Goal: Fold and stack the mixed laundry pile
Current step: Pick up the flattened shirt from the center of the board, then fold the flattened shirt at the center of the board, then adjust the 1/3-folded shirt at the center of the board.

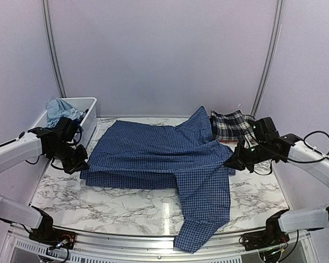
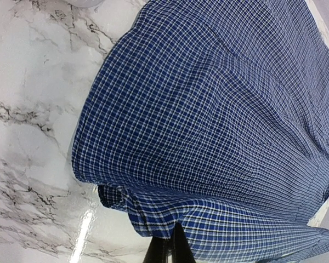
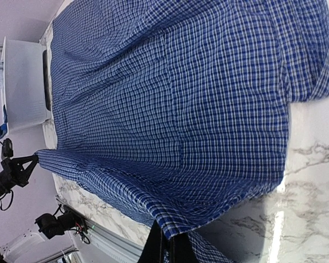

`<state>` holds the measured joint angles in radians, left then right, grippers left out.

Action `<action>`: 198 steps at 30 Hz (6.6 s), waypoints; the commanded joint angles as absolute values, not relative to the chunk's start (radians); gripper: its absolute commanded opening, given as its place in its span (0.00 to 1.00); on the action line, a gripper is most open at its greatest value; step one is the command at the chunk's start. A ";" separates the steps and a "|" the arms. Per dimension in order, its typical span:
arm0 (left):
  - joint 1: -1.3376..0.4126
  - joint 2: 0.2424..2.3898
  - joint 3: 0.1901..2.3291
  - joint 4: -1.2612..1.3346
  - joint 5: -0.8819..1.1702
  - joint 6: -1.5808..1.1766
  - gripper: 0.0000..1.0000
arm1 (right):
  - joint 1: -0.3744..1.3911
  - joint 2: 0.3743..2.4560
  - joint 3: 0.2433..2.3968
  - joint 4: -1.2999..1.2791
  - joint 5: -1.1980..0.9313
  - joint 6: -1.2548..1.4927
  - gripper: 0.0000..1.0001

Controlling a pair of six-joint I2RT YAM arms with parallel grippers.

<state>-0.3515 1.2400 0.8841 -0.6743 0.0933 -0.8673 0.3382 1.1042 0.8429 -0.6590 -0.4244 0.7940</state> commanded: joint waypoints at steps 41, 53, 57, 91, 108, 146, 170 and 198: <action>-0.369 1.535 1.019 -0.495 0.081 -0.545 0.68 | 0.146 1.420 0.915 -0.584 -0.554 0.415 0.39; -0.428 1.704 0.999 -0.433 0.044 -0.548 0.63 | 0.169 1.647 0.896 -0.451 -0.577 0.422 0.31; -0.431 1.710 0.934 -0.430 0.062 -0.574 0.60 | 0.169 1.610 0.806 -0.482 -0.554 0.442 0.31; -1.123 1.762 1.243 -0.221 0.336 -0.149 0.93 | 0.313 1.195 0.789 -0.704 -0.616 0.490 0.48; -1.196 1.975 1.458 -0.316 0.284 -0.152 0.00 | 0.187 1.199 0.882 -0.712 -0.655 0.400 0.49; -1.066 1.875 1.751 -0.467 -0.005 0.242 0.00 | 0.549 1.119 0.839 -0.126 -0.763 -0.015 0.61; -1.027 1.844 1.712 -0.430 0.045 0.188 0.00 | 0.603 1.286 0.847 -0.013 -0.700 0.016 0.15; -0.729 1.400 1.188 -0.178 -0.304 -0.241 0.99 | 0.345 1.850 1.686 0.029 -0.579 -0.113 0.00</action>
